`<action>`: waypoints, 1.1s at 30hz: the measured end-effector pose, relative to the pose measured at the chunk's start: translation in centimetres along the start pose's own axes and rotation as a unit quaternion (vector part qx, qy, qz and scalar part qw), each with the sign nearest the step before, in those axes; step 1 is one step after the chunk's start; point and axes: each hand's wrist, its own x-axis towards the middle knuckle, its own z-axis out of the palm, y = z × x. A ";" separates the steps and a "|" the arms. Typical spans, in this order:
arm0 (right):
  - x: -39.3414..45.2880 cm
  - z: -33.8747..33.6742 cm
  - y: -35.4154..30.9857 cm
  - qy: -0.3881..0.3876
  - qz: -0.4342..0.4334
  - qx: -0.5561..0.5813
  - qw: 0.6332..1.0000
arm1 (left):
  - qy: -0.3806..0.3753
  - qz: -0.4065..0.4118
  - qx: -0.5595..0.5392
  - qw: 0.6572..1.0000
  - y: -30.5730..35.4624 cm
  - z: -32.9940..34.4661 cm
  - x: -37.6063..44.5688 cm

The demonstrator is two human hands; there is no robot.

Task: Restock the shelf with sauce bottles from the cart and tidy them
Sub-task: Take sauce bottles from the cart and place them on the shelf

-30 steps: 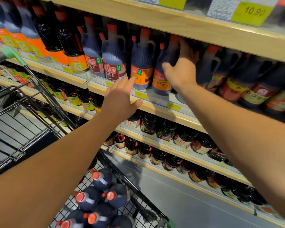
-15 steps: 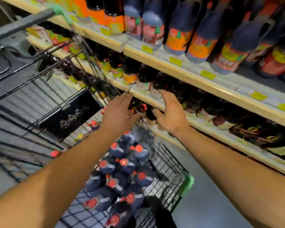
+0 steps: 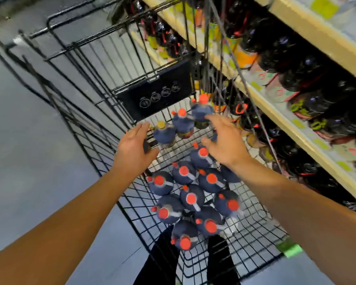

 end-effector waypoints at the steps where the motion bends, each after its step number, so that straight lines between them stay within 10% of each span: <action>1: 0.8 0.4 -0.3 -0.007 -0.006 -0.004 1.000 | 0.004 -0.008 0.001 1.000 -0.8 0.0 0.2; 33: 16.5 7.0 7.8 0.045 0.075 0.031 0.996 | -0.121 0.096 0.048 0.987 2.9 9.1 18.5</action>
